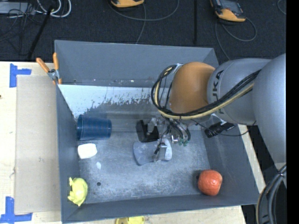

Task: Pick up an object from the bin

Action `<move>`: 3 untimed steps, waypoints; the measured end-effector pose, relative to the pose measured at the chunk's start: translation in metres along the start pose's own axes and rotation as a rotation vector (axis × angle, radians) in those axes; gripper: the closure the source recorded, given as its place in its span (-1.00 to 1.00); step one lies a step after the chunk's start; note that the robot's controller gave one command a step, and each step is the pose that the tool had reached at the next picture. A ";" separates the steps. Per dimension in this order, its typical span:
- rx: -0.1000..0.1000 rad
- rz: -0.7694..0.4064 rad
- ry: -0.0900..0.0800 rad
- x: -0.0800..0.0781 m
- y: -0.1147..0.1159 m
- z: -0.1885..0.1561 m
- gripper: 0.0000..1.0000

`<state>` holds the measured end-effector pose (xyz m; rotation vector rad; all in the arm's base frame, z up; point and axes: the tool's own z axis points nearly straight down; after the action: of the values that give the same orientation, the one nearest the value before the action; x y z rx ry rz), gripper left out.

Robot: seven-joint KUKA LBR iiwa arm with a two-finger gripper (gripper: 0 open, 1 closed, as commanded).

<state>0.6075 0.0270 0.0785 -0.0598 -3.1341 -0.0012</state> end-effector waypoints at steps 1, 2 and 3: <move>-0.005 -0.049 0.001 -0.006 -0.021 0.006 -1.00; -0.001 0.099 -0.003 -0.002 -0.034 -0.002 -1.00; 0.001 0.177 -0.003 -0.002 -0.031 0.002 -1.00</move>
Offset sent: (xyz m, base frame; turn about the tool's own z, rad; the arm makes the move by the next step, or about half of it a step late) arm -0.0032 -0.0393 0.0112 0.2192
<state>0.6086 -0.0040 0.0767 -0.3374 -3.1192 0.0021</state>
